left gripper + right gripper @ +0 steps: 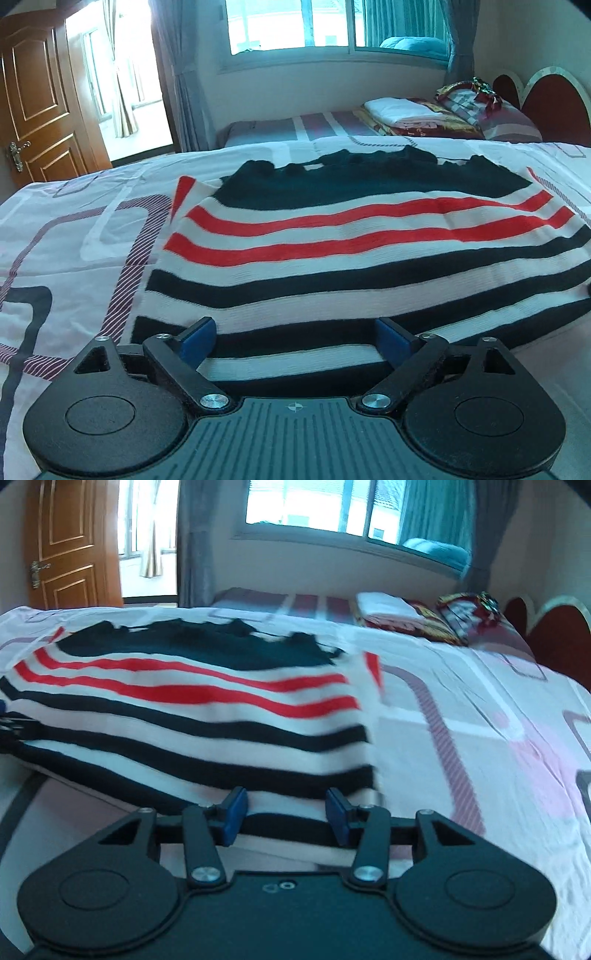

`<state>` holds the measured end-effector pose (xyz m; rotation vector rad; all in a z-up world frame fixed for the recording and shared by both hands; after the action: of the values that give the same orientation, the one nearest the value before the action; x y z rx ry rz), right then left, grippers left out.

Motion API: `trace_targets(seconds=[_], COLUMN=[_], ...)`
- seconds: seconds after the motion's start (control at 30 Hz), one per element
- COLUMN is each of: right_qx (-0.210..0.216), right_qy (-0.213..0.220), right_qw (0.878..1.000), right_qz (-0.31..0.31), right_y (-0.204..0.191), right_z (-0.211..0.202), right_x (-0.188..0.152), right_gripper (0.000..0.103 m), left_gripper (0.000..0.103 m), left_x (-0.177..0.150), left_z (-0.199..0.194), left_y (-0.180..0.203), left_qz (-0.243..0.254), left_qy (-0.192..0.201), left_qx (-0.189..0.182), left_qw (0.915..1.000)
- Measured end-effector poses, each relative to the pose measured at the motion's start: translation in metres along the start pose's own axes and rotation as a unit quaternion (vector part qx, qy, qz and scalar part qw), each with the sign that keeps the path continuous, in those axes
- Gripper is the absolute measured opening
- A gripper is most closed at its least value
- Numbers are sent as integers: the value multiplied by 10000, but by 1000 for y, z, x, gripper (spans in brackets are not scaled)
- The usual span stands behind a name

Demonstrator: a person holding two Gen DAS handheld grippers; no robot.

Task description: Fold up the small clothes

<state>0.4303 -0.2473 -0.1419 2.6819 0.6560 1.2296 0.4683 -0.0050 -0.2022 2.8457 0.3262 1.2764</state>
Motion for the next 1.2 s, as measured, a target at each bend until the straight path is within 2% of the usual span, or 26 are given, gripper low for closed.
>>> trace_targets(seconds=[0.17, 0.4, 0.53, 0.63, 0.7, 0.77, 0.8, 0.97, 1.1, 1.2], right_qx=[25, 29, -50, -12, -74, -161, -190, -213, -262, -213], right_qy=[-51, -89, 297, 455, 341, -96, -138, -152, 22, -195], right_qw=[10000, 9997, 9992, 9986, 9991, 9995, 9992, 9991, 9988, 9992], right_qz=[71, 226, 263, 284, 240, 256, 324, 343, 416, 264], right_y=[11, 13, 15, 13, 11, 12, 14, 15, 18, 17], right_z=[-1, -6, -25, -26, -17, 1, 5, 3, -4, 7], right_x=[-11, -6, 9, 17, 15, 1, -5, 0, 5, -3], right_gripper=[41, 41, 41, 41, 41, 39, 39, 39, 39, 40], left_gripper=[92, 92, 92, 92, 92, 92, 92, 92, 92, 92], left_x=[1, 6, 13, 6, -1, -4, -3, -2, -2, -1], left_z=[1, -13, -23, -11, -3, -2, -3, -4, -3, -6], left_y=[-6, -11, -4, -2, -3, -4, -4, -5, -6, -6], left_qz=[14, -7, -2, 101, 101, 149, 158, 195, 169, 194], left_qy=[-1, 89, 220, 42, 8, 115, 119, 82, 67, 28], left_qx=[2, 102, 1, 93, 52, -22, -40, -4, -11, 45], left_qw=[10000, 9999, 9998, 9999, 9999, 9998, 9998, 9998, 9998, 9998])
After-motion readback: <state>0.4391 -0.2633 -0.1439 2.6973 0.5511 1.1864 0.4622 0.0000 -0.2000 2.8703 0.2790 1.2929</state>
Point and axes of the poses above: each gripper's, at about its wrist camera, not at the fingertips, and z roughly the way its jaws point, y to its right, x to its top, the point moved 9 cm from there along z, roughly the way its jaws point, and after that the axes turned 14 degrees about -z, right-handed, at the moved point
